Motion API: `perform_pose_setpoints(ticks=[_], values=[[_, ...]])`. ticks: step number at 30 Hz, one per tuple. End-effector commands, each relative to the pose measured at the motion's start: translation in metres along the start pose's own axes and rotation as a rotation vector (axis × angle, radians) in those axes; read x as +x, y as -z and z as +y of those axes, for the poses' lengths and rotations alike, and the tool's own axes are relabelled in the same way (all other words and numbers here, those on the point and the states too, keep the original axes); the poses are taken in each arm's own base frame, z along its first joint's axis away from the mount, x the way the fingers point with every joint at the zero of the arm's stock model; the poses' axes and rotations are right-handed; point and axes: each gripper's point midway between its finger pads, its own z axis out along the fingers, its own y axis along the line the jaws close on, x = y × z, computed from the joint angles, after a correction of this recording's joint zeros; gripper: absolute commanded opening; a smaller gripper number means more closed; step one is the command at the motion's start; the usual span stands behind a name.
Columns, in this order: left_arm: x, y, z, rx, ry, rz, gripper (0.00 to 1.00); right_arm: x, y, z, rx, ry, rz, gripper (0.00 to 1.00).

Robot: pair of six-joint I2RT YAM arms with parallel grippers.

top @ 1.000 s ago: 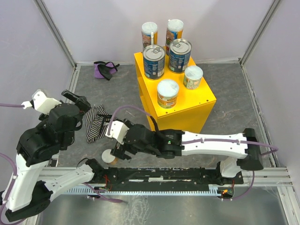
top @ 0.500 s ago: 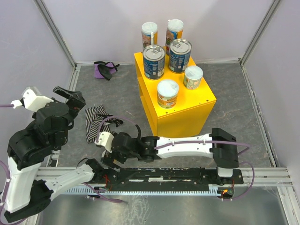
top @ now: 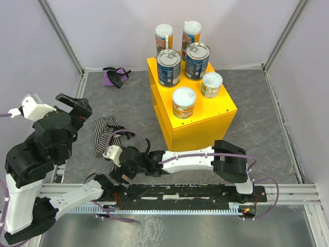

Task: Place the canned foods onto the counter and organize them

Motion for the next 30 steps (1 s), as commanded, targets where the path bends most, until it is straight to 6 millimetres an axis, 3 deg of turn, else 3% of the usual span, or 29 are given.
perform_pose_setpoints(ticks=[1, 22, 27, 30], values=[[-0.010, 0.000, -0.010, 0.025, 0.014, -0.022, 1.00, -0.018, -0.008, -0.009, 0.010, -0.024, -0.072, 1.00], [0.000, -0.009, -0.015, 0.013, -0.019, -0.025, 0.99, -0.013, -0.039, -0.021, -0.030, -0.034, -0.048, 0.99], [0.000, -0.010, -0.013, 0.003, -0.019, -0.040, 1.00, -0.014, -0.043, -0.021, -0.054, -0.030, -0.035, 0.78], [-0.001, -0.011, -0.013, 0.003, -0.019, -0.048, 0.99, -0.013, -0.043, -0.022, -0.063, -0.032, -0.027, 0.54]])
